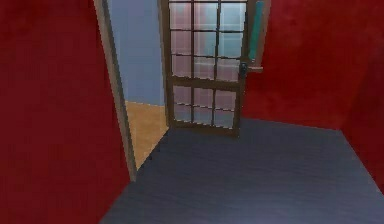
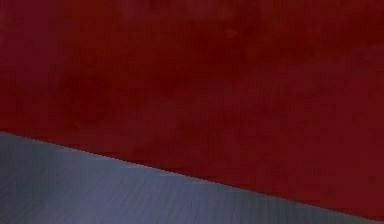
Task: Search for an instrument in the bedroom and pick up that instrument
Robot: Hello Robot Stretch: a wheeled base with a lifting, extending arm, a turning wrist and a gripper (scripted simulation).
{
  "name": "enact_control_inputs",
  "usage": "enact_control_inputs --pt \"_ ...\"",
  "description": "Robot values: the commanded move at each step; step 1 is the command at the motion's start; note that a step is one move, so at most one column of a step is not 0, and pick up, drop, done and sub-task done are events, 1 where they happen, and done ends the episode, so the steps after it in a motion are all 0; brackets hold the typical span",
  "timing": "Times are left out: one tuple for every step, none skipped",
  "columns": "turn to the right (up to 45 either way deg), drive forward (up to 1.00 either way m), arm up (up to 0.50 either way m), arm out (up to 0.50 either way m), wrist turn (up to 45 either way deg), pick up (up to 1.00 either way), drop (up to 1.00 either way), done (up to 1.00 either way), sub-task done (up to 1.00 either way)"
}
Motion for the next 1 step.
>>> enact_control_inputs --pt "3.0 0.00 0.00 0.00 0.0 0.00 0.00 0.00 0.00"
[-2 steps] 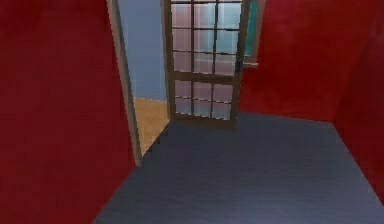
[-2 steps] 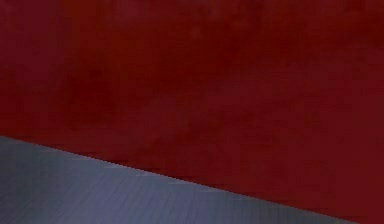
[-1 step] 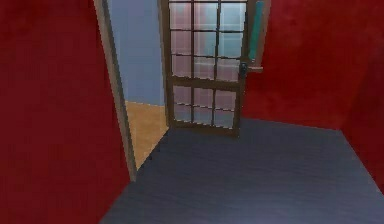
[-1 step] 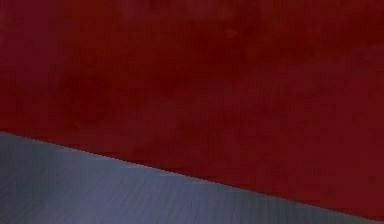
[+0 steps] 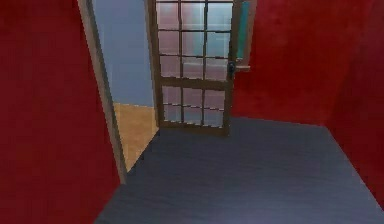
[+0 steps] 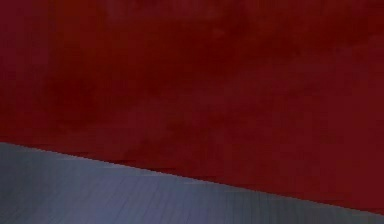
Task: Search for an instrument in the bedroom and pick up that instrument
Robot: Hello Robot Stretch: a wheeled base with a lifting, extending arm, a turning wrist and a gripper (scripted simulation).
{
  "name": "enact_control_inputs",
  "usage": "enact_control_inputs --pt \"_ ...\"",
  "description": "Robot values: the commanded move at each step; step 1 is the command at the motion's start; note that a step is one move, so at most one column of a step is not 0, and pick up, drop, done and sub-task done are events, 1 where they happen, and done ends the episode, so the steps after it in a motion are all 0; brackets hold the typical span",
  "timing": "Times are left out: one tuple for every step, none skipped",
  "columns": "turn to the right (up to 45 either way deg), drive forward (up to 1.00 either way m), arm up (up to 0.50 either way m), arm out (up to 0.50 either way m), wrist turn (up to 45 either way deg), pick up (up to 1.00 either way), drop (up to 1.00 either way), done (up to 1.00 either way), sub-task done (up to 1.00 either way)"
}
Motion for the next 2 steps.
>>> enact_control_inputs --pt "0.0 1.00 0.00 0.00 0.0 0.00 0.00 0.00 0.00" --pt "0.0 0.55 0.00 0.00 0.0 0.00 0.00 0.00 0.00"
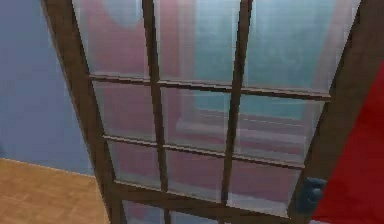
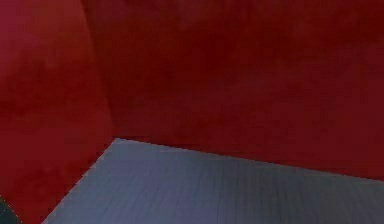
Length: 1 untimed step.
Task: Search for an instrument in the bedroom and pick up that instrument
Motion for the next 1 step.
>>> enact_control_inputs --pt "-45.0 0.00 0.00 0.00 0.0 0.00 0.00 0.00 0.00"
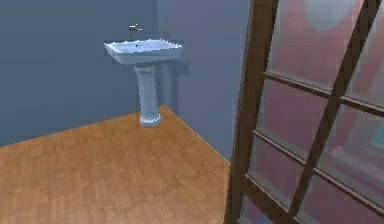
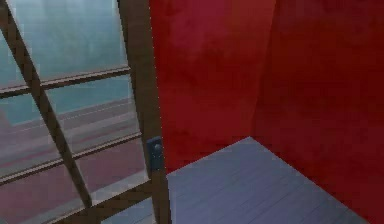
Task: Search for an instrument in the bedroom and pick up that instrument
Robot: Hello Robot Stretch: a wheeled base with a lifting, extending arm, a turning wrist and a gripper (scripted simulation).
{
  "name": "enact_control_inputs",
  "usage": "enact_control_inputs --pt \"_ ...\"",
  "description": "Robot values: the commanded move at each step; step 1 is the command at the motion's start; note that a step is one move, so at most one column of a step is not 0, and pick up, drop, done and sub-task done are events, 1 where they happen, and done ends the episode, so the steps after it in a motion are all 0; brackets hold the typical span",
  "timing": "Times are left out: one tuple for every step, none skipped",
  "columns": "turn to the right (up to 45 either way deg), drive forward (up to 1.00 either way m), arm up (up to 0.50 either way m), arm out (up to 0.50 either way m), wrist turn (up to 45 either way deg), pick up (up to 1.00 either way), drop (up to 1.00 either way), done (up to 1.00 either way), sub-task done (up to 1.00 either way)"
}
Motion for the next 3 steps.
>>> enact_control_inputs --pt "-15.0 0.00 0.00 0.00 0.0 0.00 0.00 0.00 0.00" --pt "0.0 0.40 0.00 0.00 0.0 0.00 0.00 0.00 0.00" --pt "-15.0 0.00 0.00 0.00 0.0 0.00 0.00 0.00 0.00"
